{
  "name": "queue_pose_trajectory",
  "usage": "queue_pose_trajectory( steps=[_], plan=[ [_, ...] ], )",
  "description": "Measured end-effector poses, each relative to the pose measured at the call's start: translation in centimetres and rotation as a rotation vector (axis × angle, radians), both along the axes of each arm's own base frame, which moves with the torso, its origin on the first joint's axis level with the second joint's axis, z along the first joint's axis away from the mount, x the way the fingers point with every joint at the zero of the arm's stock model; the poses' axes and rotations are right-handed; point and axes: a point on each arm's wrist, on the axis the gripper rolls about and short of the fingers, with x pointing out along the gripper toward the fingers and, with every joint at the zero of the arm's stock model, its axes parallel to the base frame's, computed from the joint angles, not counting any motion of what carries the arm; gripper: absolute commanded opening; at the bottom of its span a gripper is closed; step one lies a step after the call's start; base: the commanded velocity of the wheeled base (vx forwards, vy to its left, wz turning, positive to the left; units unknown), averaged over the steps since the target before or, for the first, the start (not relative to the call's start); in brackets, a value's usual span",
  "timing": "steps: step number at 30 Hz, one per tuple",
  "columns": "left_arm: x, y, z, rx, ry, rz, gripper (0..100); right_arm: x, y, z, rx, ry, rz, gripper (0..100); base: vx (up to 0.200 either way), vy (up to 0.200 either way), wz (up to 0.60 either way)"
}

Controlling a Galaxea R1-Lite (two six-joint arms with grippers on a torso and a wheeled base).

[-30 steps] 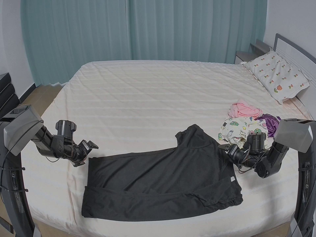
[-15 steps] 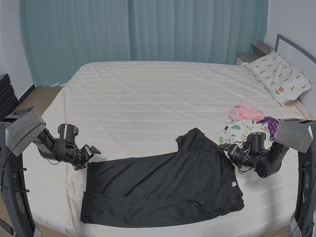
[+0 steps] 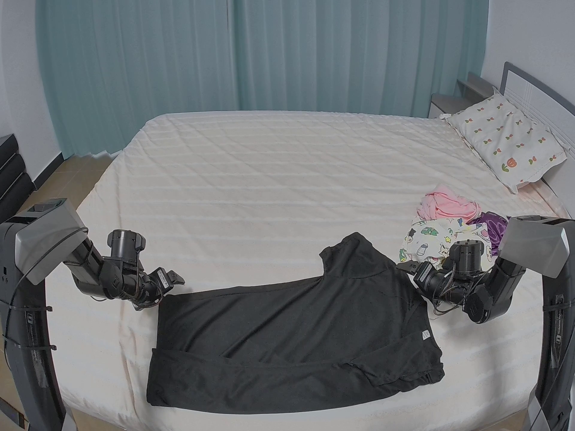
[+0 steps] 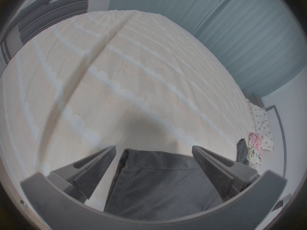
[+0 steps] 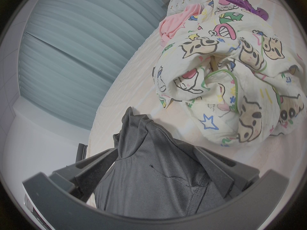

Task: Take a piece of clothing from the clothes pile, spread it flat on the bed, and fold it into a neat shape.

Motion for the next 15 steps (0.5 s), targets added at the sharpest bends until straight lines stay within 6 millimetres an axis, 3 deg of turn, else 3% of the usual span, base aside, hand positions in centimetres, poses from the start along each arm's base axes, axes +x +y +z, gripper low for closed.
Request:
queue_pose_trajectory(
  steps=[5, 6, 15],
  plan=[
    [0.1, -0.3, -0.5, 0.023, -0.028, -0.007, 100, 0.0, 0.0, 0.0, 0.0, 0.0, 0.0, 100, 0.0, 0.0, 0.0],
    [0.2, -0.4, -0.6, 0.026, -0.039, -0.011, 0, 0.0, 0.0, 0.0, 0.0, -0.001, 0.0, 100, 0.0, 0.0, 0.0],
    [0.0, -0.8, -1.9, 0.078, -0.042, -0.016, 0, 0.1, 0.4, 0.1, -0.018, -0.011, 0.018, 100, 0.0, 0.0, 0.0]
  ],
)
